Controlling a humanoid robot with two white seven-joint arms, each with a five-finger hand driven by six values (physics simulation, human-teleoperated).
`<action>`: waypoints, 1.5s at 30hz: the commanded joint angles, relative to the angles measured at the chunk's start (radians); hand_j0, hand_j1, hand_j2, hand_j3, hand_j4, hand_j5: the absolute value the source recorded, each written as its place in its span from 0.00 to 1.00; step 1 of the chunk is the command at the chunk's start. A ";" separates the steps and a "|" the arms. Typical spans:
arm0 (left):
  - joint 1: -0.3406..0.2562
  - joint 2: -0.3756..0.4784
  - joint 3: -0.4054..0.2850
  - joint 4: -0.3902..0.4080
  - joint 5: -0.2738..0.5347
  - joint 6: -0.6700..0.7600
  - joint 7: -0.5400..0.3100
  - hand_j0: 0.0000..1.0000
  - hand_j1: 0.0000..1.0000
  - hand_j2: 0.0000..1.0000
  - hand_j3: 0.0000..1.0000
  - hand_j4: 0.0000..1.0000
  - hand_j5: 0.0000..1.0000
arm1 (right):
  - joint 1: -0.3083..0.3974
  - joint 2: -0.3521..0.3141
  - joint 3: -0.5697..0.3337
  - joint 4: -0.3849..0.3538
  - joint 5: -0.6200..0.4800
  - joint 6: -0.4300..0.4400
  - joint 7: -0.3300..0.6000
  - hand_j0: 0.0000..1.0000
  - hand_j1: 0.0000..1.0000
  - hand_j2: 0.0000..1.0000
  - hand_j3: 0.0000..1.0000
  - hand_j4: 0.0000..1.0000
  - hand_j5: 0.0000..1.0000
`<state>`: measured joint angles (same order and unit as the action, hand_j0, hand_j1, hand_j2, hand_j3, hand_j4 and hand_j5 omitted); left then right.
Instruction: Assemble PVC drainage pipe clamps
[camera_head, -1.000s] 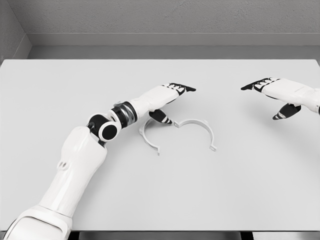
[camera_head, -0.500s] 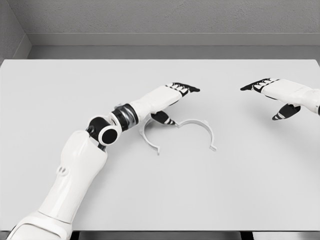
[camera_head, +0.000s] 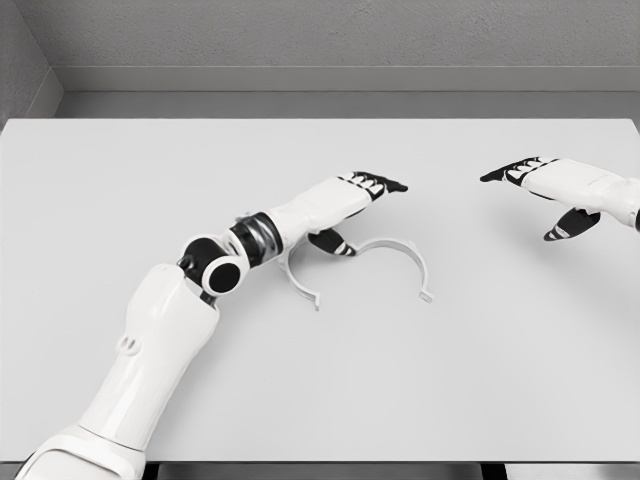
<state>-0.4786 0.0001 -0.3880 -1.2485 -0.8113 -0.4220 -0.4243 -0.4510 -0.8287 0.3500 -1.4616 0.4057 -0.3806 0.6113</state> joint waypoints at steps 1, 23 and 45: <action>0.000 0.000 -0.003 0.004 0.006 0.005 0.001 1.00 1.00 1.00 1.00 1.00 1.00 | 0.000 -0.001 0.000 0.000 -0.004 0.002 0.000 1.00 1.00 1.00 1.00 1.00 1.00; -0.021 0.000 -0.040 0.054 0.004 0.006 0.002 1.00 1.00 1.00 1.00 1.00 1.00 | -0.002 -0.001 -0.002 0.001 -0.002 0.002 0.000 1.00 1.00 1.00 1.00 1.00 1.00; -0.089 0.000 -0.042 0.127 0.004 0.008 0.002 1.00 1.00 1.00 1.00 1.00 1.00 | -0.002 -0.001 -0.002 0.006 0.001 0.002 0.000 1.00 1.00 1.00 1.00 1.00 1.00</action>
<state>-0.5737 0.0001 -0.4289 -1.1255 -0.8125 -0.4153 -0.4224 -0.4525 -0.8287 0.3485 -1.4567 0.4098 -0.3803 0.6113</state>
